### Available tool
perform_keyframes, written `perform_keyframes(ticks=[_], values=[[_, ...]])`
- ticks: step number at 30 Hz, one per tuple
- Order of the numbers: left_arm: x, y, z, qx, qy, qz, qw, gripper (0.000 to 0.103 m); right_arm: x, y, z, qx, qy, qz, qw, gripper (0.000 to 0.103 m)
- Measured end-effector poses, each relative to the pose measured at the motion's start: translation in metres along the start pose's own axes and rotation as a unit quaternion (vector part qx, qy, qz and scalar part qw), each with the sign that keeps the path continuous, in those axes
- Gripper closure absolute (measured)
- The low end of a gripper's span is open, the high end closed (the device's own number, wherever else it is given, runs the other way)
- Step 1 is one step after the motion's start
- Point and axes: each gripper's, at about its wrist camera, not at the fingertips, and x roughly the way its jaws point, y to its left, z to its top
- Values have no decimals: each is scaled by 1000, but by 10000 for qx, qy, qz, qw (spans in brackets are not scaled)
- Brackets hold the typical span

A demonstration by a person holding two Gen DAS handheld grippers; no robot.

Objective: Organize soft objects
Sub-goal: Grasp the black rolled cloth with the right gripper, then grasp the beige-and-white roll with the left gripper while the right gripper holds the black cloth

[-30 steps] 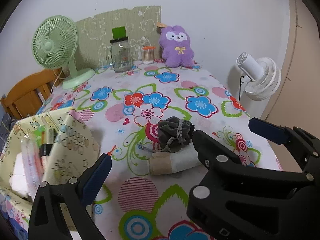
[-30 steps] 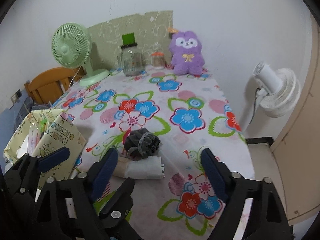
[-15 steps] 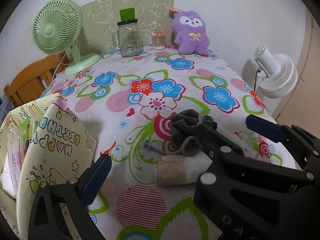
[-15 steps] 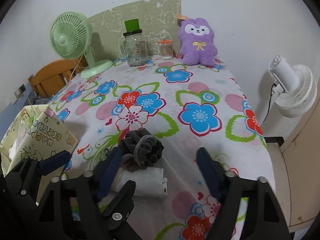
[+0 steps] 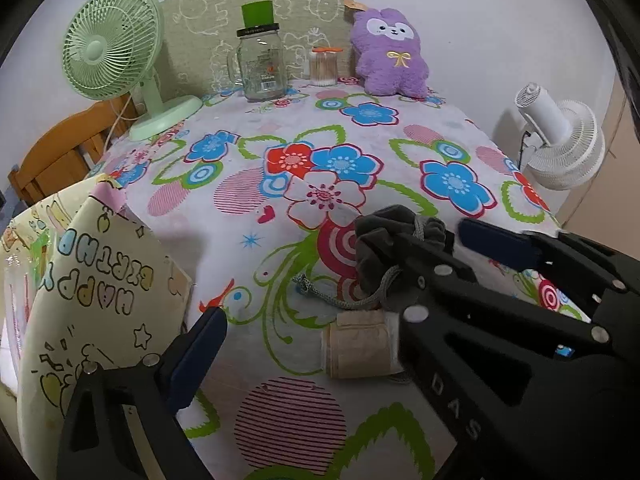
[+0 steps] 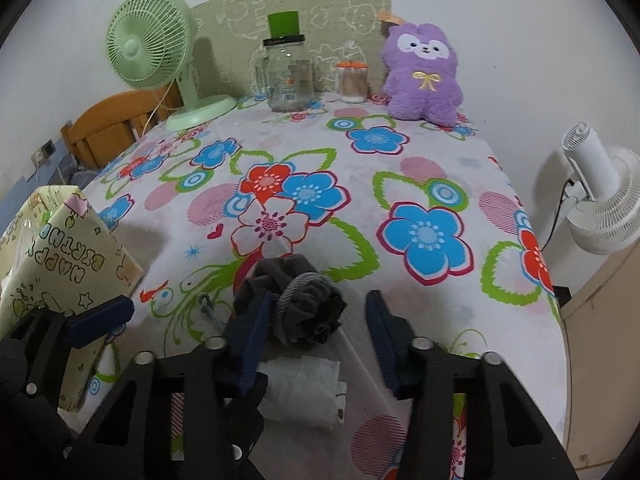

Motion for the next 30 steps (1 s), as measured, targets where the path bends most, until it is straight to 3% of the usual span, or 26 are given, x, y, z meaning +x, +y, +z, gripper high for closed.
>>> perform_keyframes(ticks=[7, 19, 30], values=[[-3, -5, 0, 44, 12, -83, 10000, 4, -5, -1, -2, -12, -5, -11, 10000, 73], [-11, -34, 1, 294, -89, -462, 9985, 4, -35, -28, -12, 343, -254, -524, 9977, 74], [-2, -52, -3, 443, -90, -381, 9982, 4, -47, -49, -29, 617, -223, -689, 9955, 74]])
